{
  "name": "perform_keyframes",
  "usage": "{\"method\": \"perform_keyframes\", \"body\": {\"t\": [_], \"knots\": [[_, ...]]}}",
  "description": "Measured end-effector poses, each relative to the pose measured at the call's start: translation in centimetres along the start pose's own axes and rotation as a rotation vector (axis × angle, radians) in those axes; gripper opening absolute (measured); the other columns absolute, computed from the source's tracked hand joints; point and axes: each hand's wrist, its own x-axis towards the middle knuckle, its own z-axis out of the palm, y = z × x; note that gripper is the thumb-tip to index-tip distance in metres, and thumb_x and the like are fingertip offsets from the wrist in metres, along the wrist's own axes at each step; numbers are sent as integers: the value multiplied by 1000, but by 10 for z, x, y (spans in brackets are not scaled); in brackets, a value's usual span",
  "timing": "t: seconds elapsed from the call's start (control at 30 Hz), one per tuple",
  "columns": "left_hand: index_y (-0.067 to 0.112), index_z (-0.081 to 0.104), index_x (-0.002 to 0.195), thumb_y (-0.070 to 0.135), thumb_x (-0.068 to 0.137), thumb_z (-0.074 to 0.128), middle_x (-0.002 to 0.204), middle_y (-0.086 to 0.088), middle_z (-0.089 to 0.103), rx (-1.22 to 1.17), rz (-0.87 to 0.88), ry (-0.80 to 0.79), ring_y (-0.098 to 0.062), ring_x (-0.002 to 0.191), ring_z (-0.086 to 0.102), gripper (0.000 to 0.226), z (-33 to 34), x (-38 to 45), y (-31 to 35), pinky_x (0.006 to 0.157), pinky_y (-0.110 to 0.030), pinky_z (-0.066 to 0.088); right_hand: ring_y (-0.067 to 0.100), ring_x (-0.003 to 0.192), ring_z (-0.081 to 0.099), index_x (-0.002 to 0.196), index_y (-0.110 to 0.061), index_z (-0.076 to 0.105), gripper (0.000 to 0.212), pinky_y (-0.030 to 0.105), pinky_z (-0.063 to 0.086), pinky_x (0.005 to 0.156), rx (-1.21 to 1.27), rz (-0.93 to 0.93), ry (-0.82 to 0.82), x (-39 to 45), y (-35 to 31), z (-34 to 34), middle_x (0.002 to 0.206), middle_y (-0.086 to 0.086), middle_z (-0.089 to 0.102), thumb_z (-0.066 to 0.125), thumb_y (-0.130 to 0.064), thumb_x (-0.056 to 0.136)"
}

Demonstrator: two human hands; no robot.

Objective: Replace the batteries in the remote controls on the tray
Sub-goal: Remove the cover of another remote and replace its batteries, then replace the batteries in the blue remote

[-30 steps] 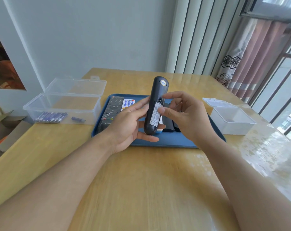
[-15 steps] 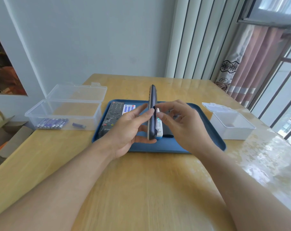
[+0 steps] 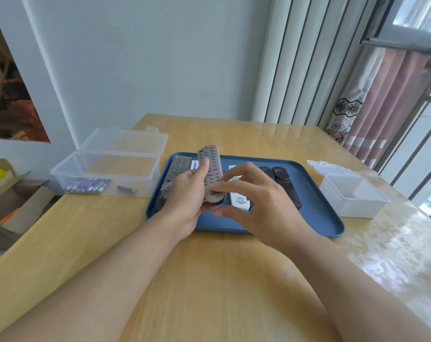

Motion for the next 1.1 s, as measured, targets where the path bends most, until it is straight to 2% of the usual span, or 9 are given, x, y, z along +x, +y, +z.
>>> {"method": "perform_keyframes", "body": {"t": [0.17,0.27,0.33,0.43,0.63,0.73,0.83,0.97,1.1], "knots": [[13,73,102,33,109,44,76,-3,74,-41,-19,-52,-15,56,65,35,1,-2,5,46,-24,49,9,99,65,111,-19,76,27,27,54,81,-47,-64,159,2,3,2,112,-6,69,71,-34,89],[8,66,112,24,108,45,75,-6,69,41,49,87,-15,43,58,27,-4,4,9,39,-24,44,0,91,64,110,-17,77,26,20,52,81,18,26,272,4,6,0,105,-8,72,80,-21,85],[14,62,115,16,105,47,85,-4,68,219,221,229,-12,46,60,18,-12,12,8,40,-24,46,0,87,64,111,-18,77,27,18,51,78,41,87,271,4,9,-1,103,-10,72,82,-19,84],[25,64,115,10,99,52,102,6,69,688,494,318,-15,87,68,25,-26,23,2,75,-34,56,1,86,64,111,-17,77,28,14,50,79,29,132,217,3,15,2,105,-13,71,82,-18,83],[19,60,136,17,104,50,146,4,56,1303,456,150,-20,145,37,34,-34,27,-11,113,-36,29,-4,98,63,111,-21,78,28,11,47,88,-2,194,75,3,14,8,110,-13,73,81,-25,84],[21,55,143,22,106,44,154,6,48,1340,374,130,-19,154,23,38,-35,28,-13,122,-42,20,4,107,64,112,-24,77,30,18,49,94,-121,211,-24,1,11,12,114,-12,74,81,-31,84],[22,57,140,26,106,42,151,6,52,1361,356,126,-18,149,30,37,-34,29,-13,117,-40,24,15,98,70,106,-28,78,30,35,57,83,-288,177,-59,0,9,15,105,-10,77,84,-35,78],[23,57,139,27,107,42,149,7,53,1364,337,123,-17,147,32,36,-34,28,-13,116,-41,27,21,77,73,88,-28,82,34,30,56,74,-408,118,-47,3,5,20,84,-7,78,96,-32,57],[21,59,135,26,106,41,146,3,56,1360,340,129,-18,143,36,34,-33,25,-11,112,-40,32,21,83,72,93,-28,81,31,26,52,77,-410,129,-105,3,5,23,87,-6,77,92,-34,64]]}}
